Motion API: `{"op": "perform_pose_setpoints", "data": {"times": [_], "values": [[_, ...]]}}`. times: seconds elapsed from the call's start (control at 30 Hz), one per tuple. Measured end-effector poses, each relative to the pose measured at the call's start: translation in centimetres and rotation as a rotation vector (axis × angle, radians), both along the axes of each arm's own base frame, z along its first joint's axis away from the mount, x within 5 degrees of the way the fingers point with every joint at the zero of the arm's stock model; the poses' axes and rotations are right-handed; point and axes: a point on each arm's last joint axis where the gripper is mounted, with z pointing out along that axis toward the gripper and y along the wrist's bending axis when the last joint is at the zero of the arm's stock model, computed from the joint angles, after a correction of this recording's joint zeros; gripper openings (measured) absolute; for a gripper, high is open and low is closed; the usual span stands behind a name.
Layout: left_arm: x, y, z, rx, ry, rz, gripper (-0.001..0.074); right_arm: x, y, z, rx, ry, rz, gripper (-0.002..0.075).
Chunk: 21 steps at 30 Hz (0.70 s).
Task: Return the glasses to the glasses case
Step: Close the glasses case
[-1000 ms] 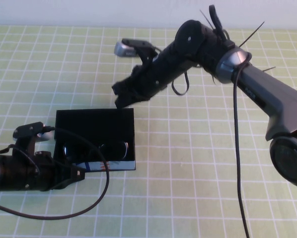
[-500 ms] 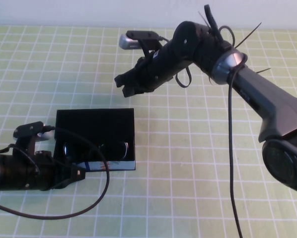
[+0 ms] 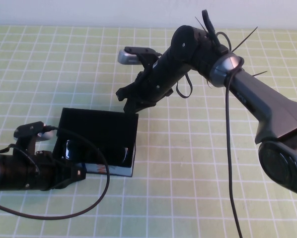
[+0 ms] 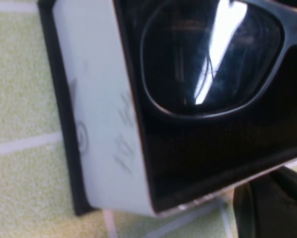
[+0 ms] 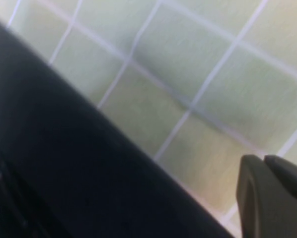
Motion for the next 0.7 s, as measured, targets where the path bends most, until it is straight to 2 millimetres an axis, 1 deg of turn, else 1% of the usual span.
{"op": "perform_pose_setpoints", "data": {"times": [0.2, 0.43, 0.5, 0.6, 0.7], "values": [[0.0, 0.0, 0.0, 0.000, 0.000, 0.000, -0.0004, -0.5, 0.0, 0.0, -0.001, 0.047, 0.031, -0.0011], [0.0, 0.0, 0.0, 0.001, -0.002, -0.003, -0.0004, -0.7, 0.3, 0.3, 0.039, 0.052, 0.055, -0.0011], [0.0, 0.0, 0.0, 0.001, -0.002, -0.003, -0.0004, -0.8, 0.3, 0.9, 0.052, 0.049, 0.058, -0.0011], [0.0, 0.0, 0.0, 0.001, -0.002, -0.003, -0.0004, -1.2, 0.2, 2.5, 0.076, 0.032, 0.063, -0.0011], [0.0, 0.0, 0.0, 0.001, -0.002, -0.003, -0.0004, -2.0, 0.3, 3.5, 0.088, 0.040, 0.072, -0.0011]]}}
